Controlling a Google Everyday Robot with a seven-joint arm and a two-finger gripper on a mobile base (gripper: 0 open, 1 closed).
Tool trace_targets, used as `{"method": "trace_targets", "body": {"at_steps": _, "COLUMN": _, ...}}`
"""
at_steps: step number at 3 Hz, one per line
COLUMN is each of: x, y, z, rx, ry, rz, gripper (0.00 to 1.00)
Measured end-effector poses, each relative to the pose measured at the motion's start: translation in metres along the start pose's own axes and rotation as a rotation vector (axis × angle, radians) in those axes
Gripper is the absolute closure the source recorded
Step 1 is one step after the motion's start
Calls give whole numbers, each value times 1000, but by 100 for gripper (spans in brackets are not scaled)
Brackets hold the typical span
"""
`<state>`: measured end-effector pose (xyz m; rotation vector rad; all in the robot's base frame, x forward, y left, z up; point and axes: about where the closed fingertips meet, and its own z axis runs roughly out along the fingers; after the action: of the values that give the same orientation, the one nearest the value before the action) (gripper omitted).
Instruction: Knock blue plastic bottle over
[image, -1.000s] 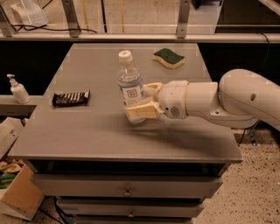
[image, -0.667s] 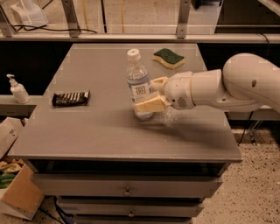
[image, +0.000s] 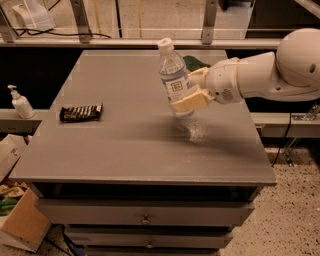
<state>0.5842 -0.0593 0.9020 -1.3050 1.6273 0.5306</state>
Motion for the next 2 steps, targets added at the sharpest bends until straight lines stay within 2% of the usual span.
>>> {"method": "trace_targets", "body": {"at_steps": 1, "x": -6, "y": -12, "z": -15, "rx": 29, "ry": 20, "rz": -36, "gripper": 100}}
{"method": "trace_targets", "body": {"at_steps": 2, "x": -13, "y": -11, "z": -24, "rx": 23, "ry": 85, "rz": -87, "gripper": 100}}
